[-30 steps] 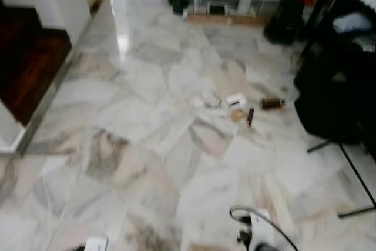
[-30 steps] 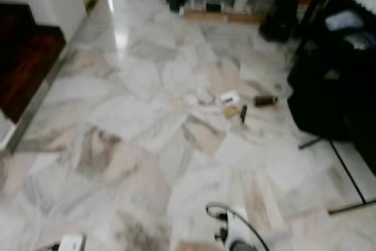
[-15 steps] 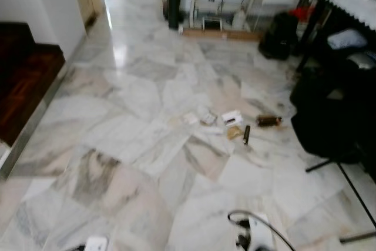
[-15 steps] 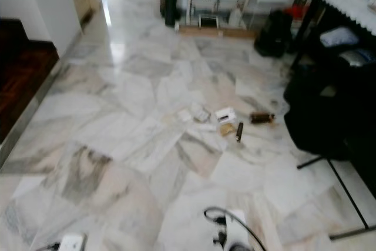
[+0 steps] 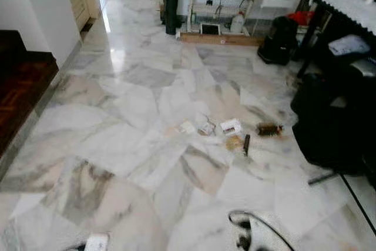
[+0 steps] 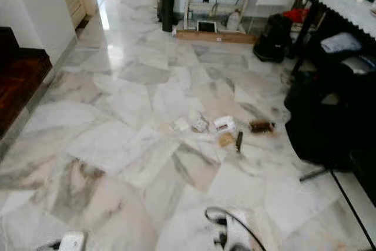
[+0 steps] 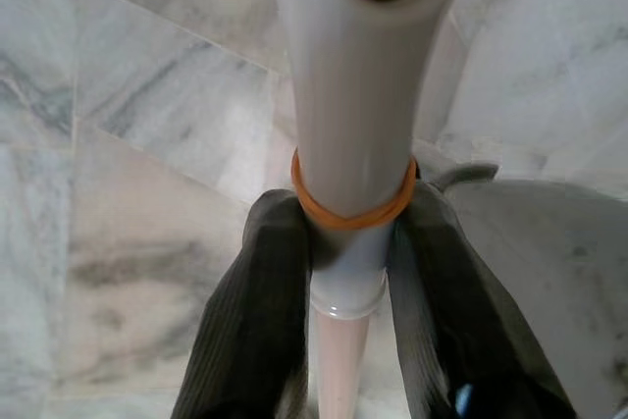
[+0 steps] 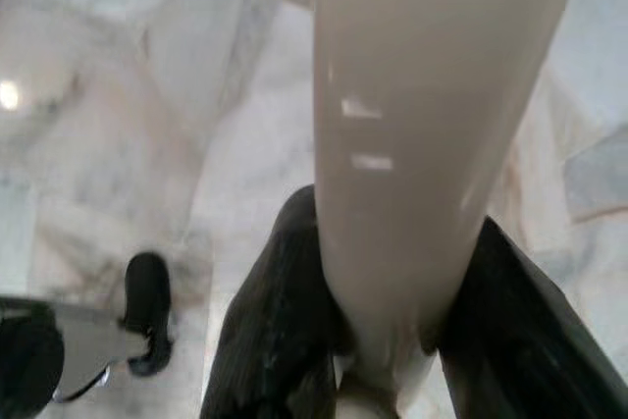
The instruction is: Sweep floor
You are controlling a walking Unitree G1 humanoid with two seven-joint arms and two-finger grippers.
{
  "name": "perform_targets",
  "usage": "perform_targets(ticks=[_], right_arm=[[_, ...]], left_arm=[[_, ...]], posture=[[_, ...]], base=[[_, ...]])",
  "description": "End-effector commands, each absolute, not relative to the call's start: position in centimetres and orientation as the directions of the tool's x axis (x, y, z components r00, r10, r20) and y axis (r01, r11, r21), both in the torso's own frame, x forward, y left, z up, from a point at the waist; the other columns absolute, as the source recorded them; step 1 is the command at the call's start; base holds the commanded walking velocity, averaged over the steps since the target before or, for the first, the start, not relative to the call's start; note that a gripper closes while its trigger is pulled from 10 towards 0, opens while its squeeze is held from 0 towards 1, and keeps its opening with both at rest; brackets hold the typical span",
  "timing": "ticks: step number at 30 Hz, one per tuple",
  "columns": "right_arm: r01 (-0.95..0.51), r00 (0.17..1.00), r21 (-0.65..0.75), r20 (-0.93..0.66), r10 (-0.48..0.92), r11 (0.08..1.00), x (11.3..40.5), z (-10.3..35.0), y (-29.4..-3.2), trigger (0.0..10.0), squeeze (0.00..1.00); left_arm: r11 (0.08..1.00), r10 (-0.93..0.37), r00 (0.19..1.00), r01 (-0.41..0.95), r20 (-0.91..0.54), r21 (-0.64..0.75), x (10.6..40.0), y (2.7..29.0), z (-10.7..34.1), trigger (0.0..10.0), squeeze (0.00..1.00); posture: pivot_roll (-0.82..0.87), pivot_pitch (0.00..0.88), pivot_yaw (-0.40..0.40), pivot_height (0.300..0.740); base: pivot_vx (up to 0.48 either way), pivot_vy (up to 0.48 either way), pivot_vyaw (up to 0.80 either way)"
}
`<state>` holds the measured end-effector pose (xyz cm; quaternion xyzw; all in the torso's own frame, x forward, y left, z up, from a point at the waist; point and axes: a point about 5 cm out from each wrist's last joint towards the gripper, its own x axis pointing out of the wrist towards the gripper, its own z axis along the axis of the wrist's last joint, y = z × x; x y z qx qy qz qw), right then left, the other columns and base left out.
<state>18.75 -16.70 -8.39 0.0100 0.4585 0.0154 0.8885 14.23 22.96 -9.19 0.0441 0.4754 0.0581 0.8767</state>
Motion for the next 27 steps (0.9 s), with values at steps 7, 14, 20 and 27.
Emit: perform_targets(ticks=[7,14,20,27], right_arm=[[0.009,0.574,0.043,-0.818,0.030,0.999,18.44,-8.52,-17.05,10.0,0.00],[0.007,0.573,0.043,-0.819,0.031,0.999,18.43,-8.53,-16.97,10.0,0.00],[0.007,0.573,0.044,-0.819,0.032,0.999,18.42,-8.54,-16.94,10.0,0.00],[0.006,0.572,0.040,-0.820,0.030,0.999,18.43,-8.53,-16.95,10.0,0.00]], left_arm=[[0.993,0.118,0.542,-0.053,-0.832,0.107,14.43,22.10,-9.32,10.0,0.00],[0.993,0.120,0.542,-0.052,-0.832,0.109,14.47,22.16,-9.29,10.0,0.00],[0.992,0.123,0.552,-0.058,-0.825,0.109,14.56,22.18,-9.23,10.0,0.00],[0.993,0.119,0.559,-0.063,-0.821,0.101,14.62,22.15,-9.19,10.0,0.00]], posture=[[0.08,0.078,-0.061,0.740],[0.08,0.081,-0.059,0.740],[0.08,0.083,-0.059,0.740],[0.08,0.083,-0.060,0.740]], base=[[0.331,0.000,0.00],[0.329,0.000,0.00],[0.311,0.000,0.00],[0.000,0.000,0.00]])
